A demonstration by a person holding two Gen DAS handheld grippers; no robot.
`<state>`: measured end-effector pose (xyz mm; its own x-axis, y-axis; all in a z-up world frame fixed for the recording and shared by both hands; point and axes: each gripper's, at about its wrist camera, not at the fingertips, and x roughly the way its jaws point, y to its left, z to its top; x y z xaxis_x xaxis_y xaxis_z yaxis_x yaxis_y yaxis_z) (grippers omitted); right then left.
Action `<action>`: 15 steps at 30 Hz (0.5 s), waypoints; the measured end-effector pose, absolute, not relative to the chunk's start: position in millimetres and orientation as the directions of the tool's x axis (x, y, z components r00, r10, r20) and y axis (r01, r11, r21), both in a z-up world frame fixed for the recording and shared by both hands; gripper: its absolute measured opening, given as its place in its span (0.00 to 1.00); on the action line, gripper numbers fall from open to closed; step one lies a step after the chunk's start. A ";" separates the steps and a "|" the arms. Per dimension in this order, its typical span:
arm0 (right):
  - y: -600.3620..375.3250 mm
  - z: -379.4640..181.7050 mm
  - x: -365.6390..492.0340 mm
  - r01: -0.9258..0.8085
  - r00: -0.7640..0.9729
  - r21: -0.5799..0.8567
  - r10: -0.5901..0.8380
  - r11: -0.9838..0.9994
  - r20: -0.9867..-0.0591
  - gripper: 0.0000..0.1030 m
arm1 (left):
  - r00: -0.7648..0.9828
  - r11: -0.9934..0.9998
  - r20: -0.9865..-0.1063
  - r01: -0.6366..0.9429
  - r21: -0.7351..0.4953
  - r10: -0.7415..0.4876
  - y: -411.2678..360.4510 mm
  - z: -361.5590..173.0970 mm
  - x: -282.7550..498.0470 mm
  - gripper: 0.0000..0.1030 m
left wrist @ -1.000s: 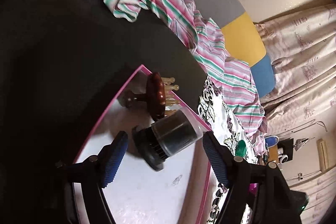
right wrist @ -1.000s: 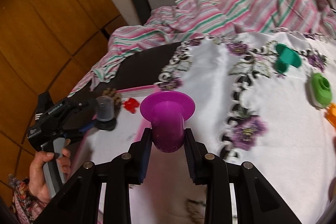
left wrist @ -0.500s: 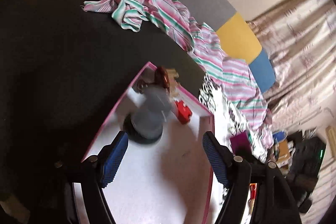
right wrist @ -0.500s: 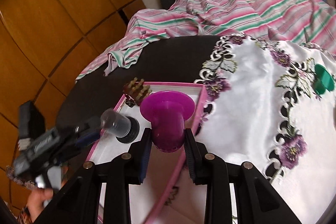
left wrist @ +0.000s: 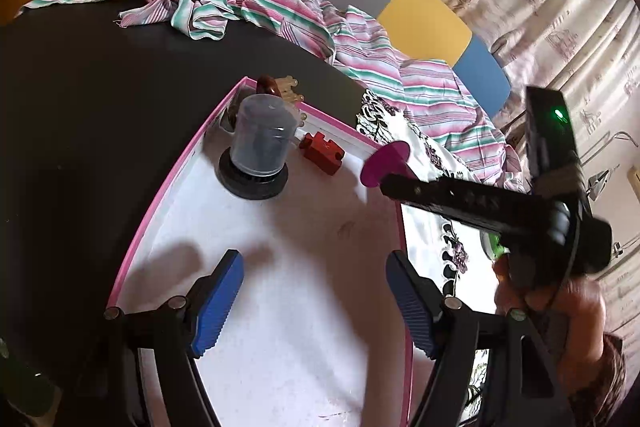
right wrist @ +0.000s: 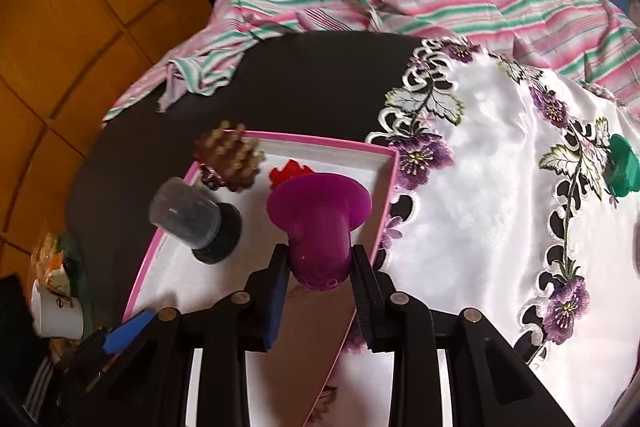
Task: Organize rigid objects
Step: 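Carry the magenta cup into the tray and open the right tool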
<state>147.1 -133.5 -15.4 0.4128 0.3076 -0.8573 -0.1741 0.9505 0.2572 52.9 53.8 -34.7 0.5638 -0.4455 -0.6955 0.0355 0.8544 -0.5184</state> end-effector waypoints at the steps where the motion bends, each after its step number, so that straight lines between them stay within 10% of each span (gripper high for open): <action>1: -133.0 -16.1 149.5 -0.171 0.412 0.254 0.304 0.952 -0.859 0.30 | 0.560 0.853 -0.696 0.036 -0.521 -0.449 53.5 -35.0 52.1 0.72; 15: -143.5 9.9 140.4 -0.124 0.537 0.227 0.258 0.966 -0.803 0.43 | 0.541 0.845 -0.702 0.031 -0.534 -0.463 51.7 -37.4 43.3 0.72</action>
